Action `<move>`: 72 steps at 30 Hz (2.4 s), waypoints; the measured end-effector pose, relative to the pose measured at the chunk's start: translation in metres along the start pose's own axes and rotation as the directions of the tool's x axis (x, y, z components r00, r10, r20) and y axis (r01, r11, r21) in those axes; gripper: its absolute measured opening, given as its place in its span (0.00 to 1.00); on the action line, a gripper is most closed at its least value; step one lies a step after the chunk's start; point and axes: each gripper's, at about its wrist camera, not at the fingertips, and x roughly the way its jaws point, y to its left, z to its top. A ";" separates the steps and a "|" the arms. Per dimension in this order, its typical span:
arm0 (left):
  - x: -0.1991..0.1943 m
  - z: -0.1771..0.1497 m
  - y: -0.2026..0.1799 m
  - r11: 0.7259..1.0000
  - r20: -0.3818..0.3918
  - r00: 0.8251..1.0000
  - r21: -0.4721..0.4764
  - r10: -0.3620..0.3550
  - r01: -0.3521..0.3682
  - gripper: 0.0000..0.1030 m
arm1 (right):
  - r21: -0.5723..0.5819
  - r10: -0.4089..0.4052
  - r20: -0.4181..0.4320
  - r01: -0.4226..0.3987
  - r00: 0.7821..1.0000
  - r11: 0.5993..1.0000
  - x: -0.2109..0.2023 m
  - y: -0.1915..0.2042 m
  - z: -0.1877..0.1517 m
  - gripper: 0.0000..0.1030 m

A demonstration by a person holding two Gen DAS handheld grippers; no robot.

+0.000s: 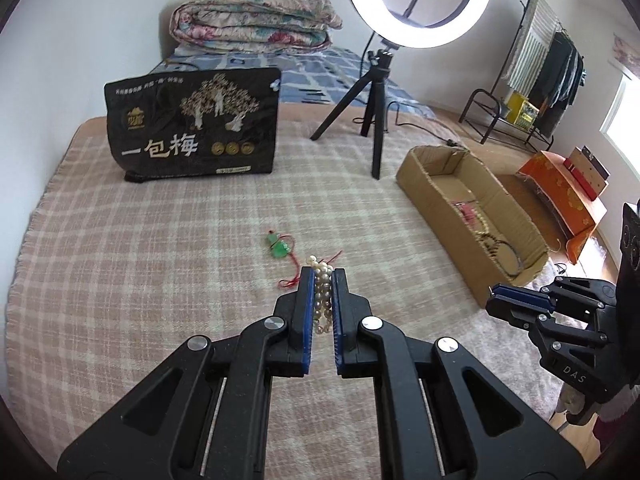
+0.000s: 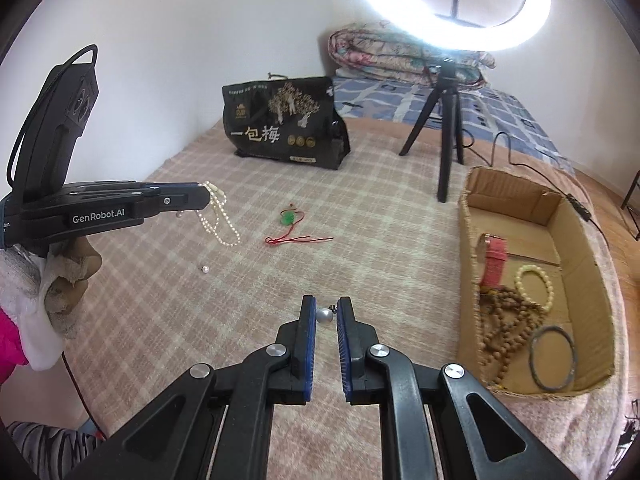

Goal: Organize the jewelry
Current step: 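Carry the pearl strand and loose pearl over the cardboard box with both tools, then lower both tools into the box and open them to drop the pearls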

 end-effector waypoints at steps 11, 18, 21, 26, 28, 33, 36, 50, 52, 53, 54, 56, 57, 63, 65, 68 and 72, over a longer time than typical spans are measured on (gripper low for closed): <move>-0.002 0.013 -0.041 0.998 0.022 0.998 0.019 -0.066 0.066 0.06 | 0.088 -0.085 0.040 0.082 0.996 0.993 -0.045 -0.055 -0.014 0.08; 0.010 0.030 -0.065 0.994 0.034 0.994 0.026 -0.103 0.102 0.06 | 0.146 -0.132 0.051 0.123 0.990 0.982 -0.059 -0.091 -0.018 0.08; 0.017 0.037 -0.075 0.993 0.033 0.993 0.036 -0.113 0.112 0.06 | 0.151 -0.149 0.055 0.139 0.987 0.979 -0.064 -0.101 -0.018 0.08; 0.031 0.054 -0.094 0.990 0.036 0.991 0.057 -0.130 0.128 0.06 | 0.162 -0.175 0.056 0.164 0.983 0.973 -0.070 -0.118 -0.019 0.08; 0.036 0.061 -0.102 0.988 0.039 0.989 0.059 -0.144 0.142 0.06 | 0.168 -0.183 0.053 0.172 0.982 0.971 -0.070 -0.123 -0.019 0.08; 0.050 0.078 -0.121 0.983 0.050 0.984 0.077 -0.170 0.166 0.06 | 0.177 -0.204 0.044 0.193 0.978 0.965 -0.068 -0.138 -0.018 0.08; 0.060 0.085 -0.132 0.981 0.048 0.983 0.092 -0.178 0.174 0.06 | 0.181 -0.211 0.044 0.200 0.977 0.963 -0.066 -0.145 -0.016 0.08; 0.118 0.107 -0.156 0.979 0.017 0.983 0.093 -0.183 0.181 0.06 | 0.186 -0.231 0.008 0.226 0.973 0.956 -0.035 -0.171 -0.007 0.08; 0.123 0.108 -0.159 0.979 0.014 0.984 0.099 -0.179 0.176 0.06 | 0.188 -0.232 0.004 0.227 0.973 0.956 -0.032 -0.174 -0.007 0.09; 0.126 0.108 -0.160 0.979 0.013 0.984 0.102 -0.177 0.175 0.06 | 0.188 -0.233 0.002 0.228 0.973 0.955 -0.030 -0.175 -0.007 0.09; 0.129 0.109 -0.162 0.979 0.011 0.985 0.106 -0.175 0.172 0.06 | 0.188 -0.235 0.000 0.231 0.972 0.955 -0.028 -0.176 -0.006 0.09; 0.133 0.109 -0.165 0.979 0.009 0.985 0.117 -0.170 0.168 0.06 | 0.190 -0.237 -0.006 0.233 0.972 0.954 -0.024 -0.179 -0.006 0.09; 0.134 0.109 -0.166 0.979 0.009 0.986 0.122 -0.167 0.165 0.06 | 0.193 -0.237 -0.008 0.234 0.971 0.953 -0.023 -0.181 -0.007 0.09; 0.140 0.108 -0.175 0.977 0.009 0.989 0.157 -0.150 0.146 0.06 | 0.209 -0.234 -0.020 0.233 0.972 0.950 -0.013 -0.185 -0.007 0.09; 0.141 0.109 -0.176 0.977 0.009 0.989 0.159 -0.147 0.144 0.06 | 0.208 -0.234 -0.023 0.233 0.972 0.950 -0.011 -0.185 -0.007 0.09; 0.141 0.109 -0.176 0.977 0.007 0.989 0.159 -0.147 0.144 0.06 | 0.208 -0.233 -0.027 0.233 0.972 0.950 -0.009 -0.185 -0.006 0.13; 0.143 0.108 -0.177 0.977 0.010 0.989 0.159 -0.144 0.141 0.06 | 0.214 -0.237 -0.024 0.237 0.971 0.948 -0.008 -0.185 -0.006 0.22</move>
